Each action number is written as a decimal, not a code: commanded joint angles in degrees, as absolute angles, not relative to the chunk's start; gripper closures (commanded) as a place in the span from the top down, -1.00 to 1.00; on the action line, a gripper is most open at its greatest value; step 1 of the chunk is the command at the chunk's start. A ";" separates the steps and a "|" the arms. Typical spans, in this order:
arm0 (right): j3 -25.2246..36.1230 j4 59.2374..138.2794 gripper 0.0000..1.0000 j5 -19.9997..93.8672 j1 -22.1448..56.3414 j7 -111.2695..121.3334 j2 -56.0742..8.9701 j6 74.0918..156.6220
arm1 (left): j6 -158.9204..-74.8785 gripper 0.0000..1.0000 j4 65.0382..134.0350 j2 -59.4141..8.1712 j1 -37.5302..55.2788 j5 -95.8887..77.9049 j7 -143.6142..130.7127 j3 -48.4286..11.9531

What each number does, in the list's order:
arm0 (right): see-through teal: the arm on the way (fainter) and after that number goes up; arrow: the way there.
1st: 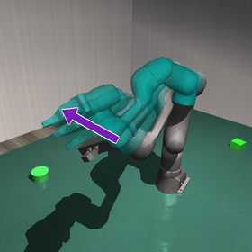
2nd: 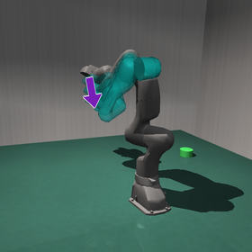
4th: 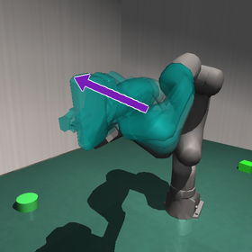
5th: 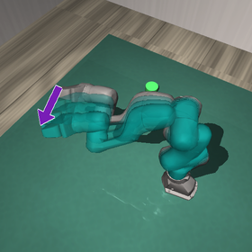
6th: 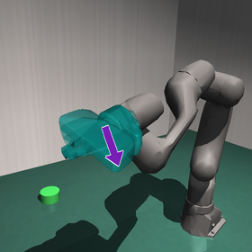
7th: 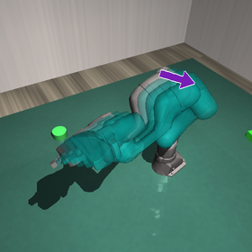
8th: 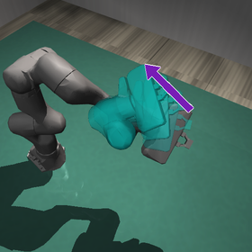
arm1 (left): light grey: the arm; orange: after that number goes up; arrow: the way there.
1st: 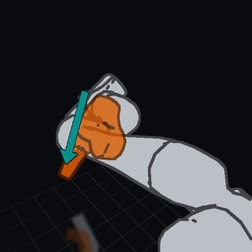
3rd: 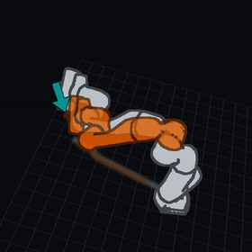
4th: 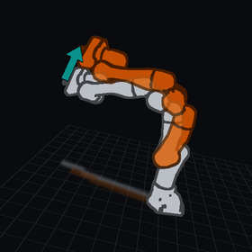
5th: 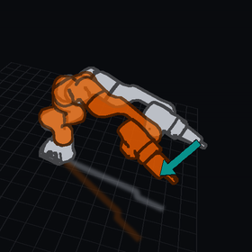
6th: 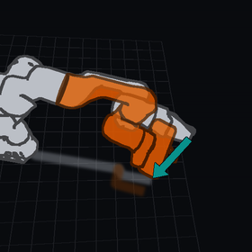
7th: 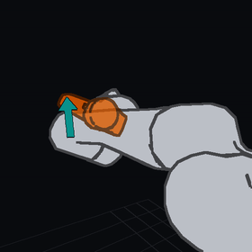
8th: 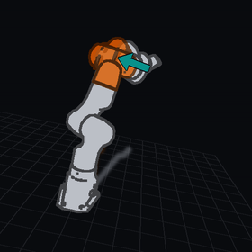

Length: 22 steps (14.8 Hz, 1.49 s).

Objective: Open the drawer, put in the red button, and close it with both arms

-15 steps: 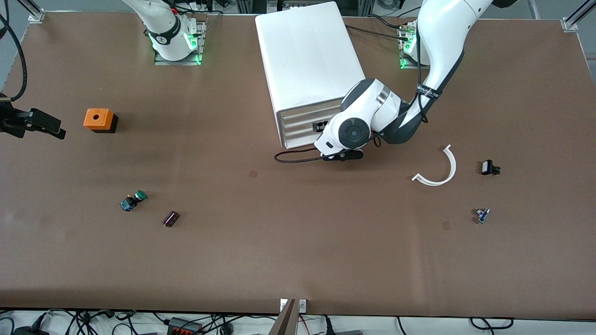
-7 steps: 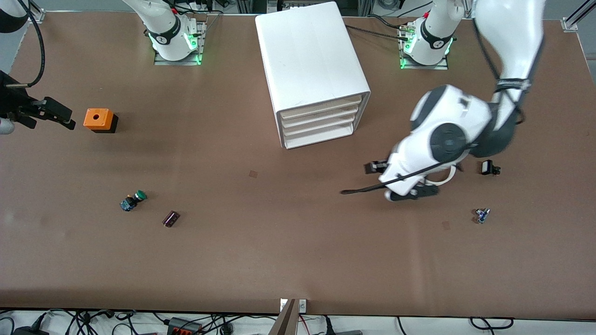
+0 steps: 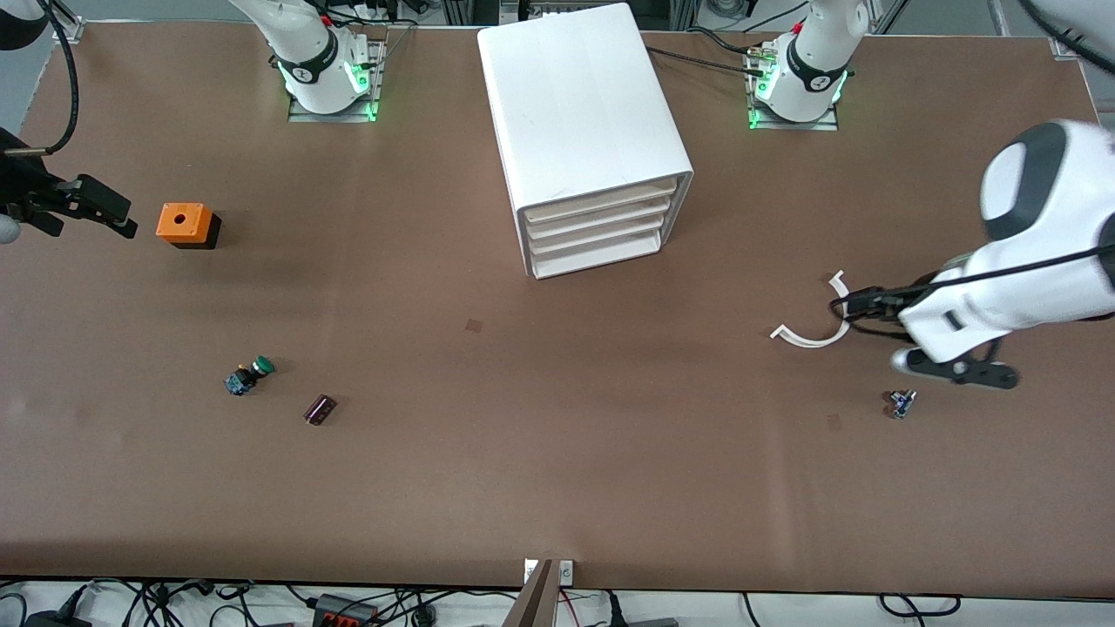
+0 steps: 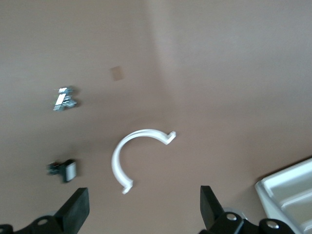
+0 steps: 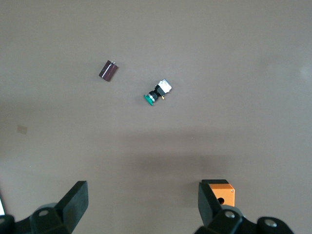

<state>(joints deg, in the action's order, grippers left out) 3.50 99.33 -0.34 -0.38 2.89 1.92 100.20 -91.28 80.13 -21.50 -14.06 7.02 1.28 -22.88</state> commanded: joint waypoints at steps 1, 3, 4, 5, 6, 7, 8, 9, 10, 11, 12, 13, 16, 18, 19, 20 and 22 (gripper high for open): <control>2.72 98.96 1.00 -1.23 -0.79 3.25 1.49 99.49 | -86.14 1.00 81.91 -13.56 -10.56 5.29 6.49 -16.38; 2.72 99.05 1.00 -1.23 -0.88 2.90 1.49 99.49 | -86.31 1.00 86.37 -7.59 -3.73 4.13 7.29 -8.13; 2.72 98.97 1.00 -1.23 -0.88 2.81 1.58 99.49 | -86.40 1.00 88.48 -5.47 -0.12 3.96 7.03 -4.34; 2.72 98.96 1.00 -1.23 -0.79 2.99 1.76 99.41 | -87.88 1.00 90.77 -3.45 2.52 3.87 6.77 -1.78; 2.72 98.96 1.00 -1.14 -0.79 2.55 1.76 99.40 | -91.11 1.00 93.40 -2.12 3.51 3.87 6.07 -0.45; 2.72 98.96 1.00 -0.88 -0.79 2.37 1.84 99.40 | -94.45 1.00 97.34 0.24 3.52 3.52 3.37 0.00; 2.72 98.96 1.00 -0.88 -0.79 2.37 1.93 99.40 | -96.92 1.00 100.08 2.87 2.91 2.30 -0.14 0.17; 2.72 98.96 1.00 -0.88 -0.79 2.72 2.02 99.32 | -98.42 1.00 100.80 3.60 2.64 1.68 -1.22 0.18; 2.72 98.96 1.00 -0.88 -0.79 2.81 2.02 99.32 | -98.44 1.00 100.11 3.34 2.72 1.76 -1.32 0.18; 2.72 98.96 1.00 -0.88 -0.79 3.16 2.02 99.32 | -98.26 1.00 100.11 3.25 2.64 1.58 -1.14 0.00; 2.64 98.96 1.00 -0.88 -0.79 3.16 2.02 99.32 | -98.00 1.00 100.02 2.99 2.64 1.06 -0.88 0.00; 2.64 98.88 1.00 -0.88 -0.79 3.34 2.02 99.40 | -97.30 1.00 99.76 2.47 2.64 0.36 -0.79 0.09; 2.64 98.88 1.00 -0.88 -0.79 3.25 2.11 99.40 | -96.94 1.00 99.14 2.20 2.72 0.09 -0.70 -0.26; 2.72 98.88 1.00 -0.79 -0.79 3.16 2.11 99.32 | -96.77 1.00 98.61 1.76 2.81 0.09 -0.88 -0.26; 2.72 98.88 1.00 -0.79 -0.79 3.34 2.11 99.14 | -96.07 1.00 98.53 1.67 2.81 0.09 -0.88 -0.26; 2.72 98.88 1.00 -0.79 -0.79 3.25 2.11 99.05 | -95.80 1.00 98.53 1.58 2.81 0.09 -0.79 -0.26; 2.64 98.88 1.00 -0.88 -0.79 3.25 2.11 98.97 | -95.80 1.00 98.35 1.41 2.81 0.09 -0.88 -0.26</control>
<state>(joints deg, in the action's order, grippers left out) 3.21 99.20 -0.34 -0.38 2.92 1.49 100.08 -96.39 98.58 1.50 2.40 0.85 -0.03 -0.43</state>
